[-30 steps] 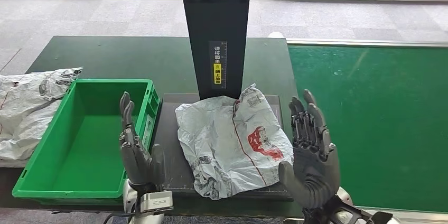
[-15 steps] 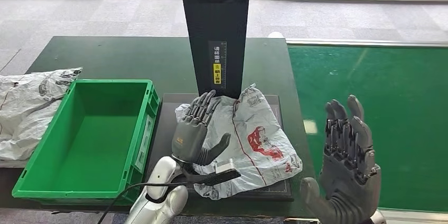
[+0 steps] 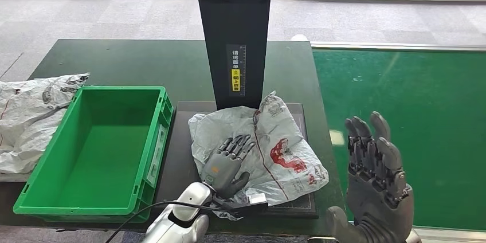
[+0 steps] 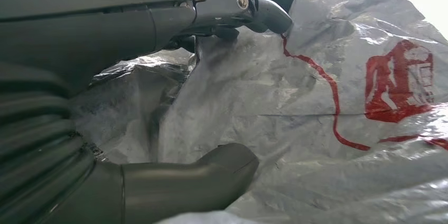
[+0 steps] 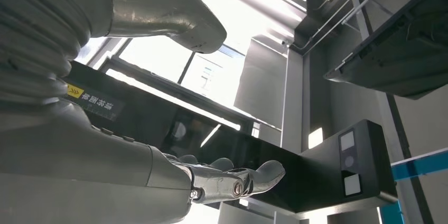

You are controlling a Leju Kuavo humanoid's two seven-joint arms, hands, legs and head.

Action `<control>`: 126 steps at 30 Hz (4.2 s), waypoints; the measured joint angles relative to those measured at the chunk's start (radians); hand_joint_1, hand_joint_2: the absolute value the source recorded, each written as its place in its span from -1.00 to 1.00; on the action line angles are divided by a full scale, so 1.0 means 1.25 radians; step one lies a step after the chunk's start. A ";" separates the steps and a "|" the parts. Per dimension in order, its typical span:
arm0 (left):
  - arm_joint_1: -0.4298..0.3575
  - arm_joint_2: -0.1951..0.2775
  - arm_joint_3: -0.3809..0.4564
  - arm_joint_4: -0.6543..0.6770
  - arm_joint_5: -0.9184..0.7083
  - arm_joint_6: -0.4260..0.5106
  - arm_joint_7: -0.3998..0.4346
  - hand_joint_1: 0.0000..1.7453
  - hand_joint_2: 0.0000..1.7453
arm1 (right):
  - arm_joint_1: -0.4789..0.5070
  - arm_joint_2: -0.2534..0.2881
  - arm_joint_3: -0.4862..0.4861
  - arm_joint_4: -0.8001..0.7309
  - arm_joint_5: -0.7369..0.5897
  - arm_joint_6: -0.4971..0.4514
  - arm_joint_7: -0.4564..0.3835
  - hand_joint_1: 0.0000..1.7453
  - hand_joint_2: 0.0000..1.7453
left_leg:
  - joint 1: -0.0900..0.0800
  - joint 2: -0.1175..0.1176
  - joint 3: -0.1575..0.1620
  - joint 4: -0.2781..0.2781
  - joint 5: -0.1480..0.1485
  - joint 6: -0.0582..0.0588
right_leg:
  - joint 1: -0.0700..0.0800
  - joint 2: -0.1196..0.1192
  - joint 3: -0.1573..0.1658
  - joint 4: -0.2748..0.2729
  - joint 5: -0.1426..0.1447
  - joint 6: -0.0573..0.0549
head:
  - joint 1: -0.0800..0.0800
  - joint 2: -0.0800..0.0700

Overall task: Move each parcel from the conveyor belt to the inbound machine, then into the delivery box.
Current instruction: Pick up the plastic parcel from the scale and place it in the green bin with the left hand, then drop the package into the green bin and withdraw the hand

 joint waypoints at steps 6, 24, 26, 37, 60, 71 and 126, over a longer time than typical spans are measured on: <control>-0.004 -0.001 -0.007 0.013 -0.001 -0.002 0.000 -1.00 1.00 | 0.000 -0.003 0.000 0.000 0.000 0.001 0.001 -1.00 1.00 | 0.000 0.000 0.000 0.000 0.000 0.000 | 0.000 0.000 0.000 0.000 0.000 0.000 | 0.000 0.000; -0.004 -0.004 -0.014 0.045 -0.022 -0.077 0.006 1.00 1.00 | -0.018 -0.003 0.000 0.008 0.003 0.042 0.002 -1.00 1.00 | 0.000 -0.001 0.001 -0.001 -0.002 0.001 | 0.000 -0.002 0.010 0.000 -0.003 0.001 | 0.000 0.000; -0.003 -0.004 -0.014 0.044 -0.012 -0.082 -0.023 1.00 1.00 | -0.022 -0.001 -0.003 0.011 -0.004 0.053 0.002 -1.00 1.00 | 0.000 -0.001 0.001 -0.001 -0.002 0.001 | 0.000 -0.002 0.011 0.000 -0.003 0.001 | 0.000 0.000; -0.007 -0.002 -0.027 0.037 0.019 -0.119 -0.130 1.00 1.00 | -0.029 0.046 -0.081 0.022 -0.034 0.175 0.002 -1.00 1.00 | 0.000 -0.006 0.008 -0.001 -0.002 0.001 | 0.000 -0.006 0.012 -0.001 -0.004 0.001 | 0.000 0.000; 0.032 -0.019 0.116 -0.161 0.502 0.199 -0.427 1.00 1.00 | -0.005 0.075 -0.095 0.005 -0.011 0.123 0.001 -1.00 1.00 | 0.000 -0.004 0.002 0.000 0.002 0.000 | 0.000 -0.004 0.003 0.000 0.000 0.001 | 0.000 0.000; 0.116 -0.017 0.142 -0.370 0.612 0.267 -0.490 1.00 1.00 | -0.006 0.075 -0.095 0.005 -0.026 0.131 0.002 -1.00 1.00 | 0.000 -0.005 0.000 0.000 0.002 0.000 | 0.000 -0.005 0.002 0.000 -0.001 0.001 | 0.000 0.000; 0.150 0.045 0.636 -0.754 0.716 0.275 -0.490 1.00 1.00 | -0.078 0.113 -0.095 0.094 -0.048 0.210 0.002 -1.00 1.00 | 0.001 -0.004 -0.002 -0.001 0.003 -0.001 | 0.001 -0.004 -0.001 0.001 0.000 0.000 | 0.000 0.000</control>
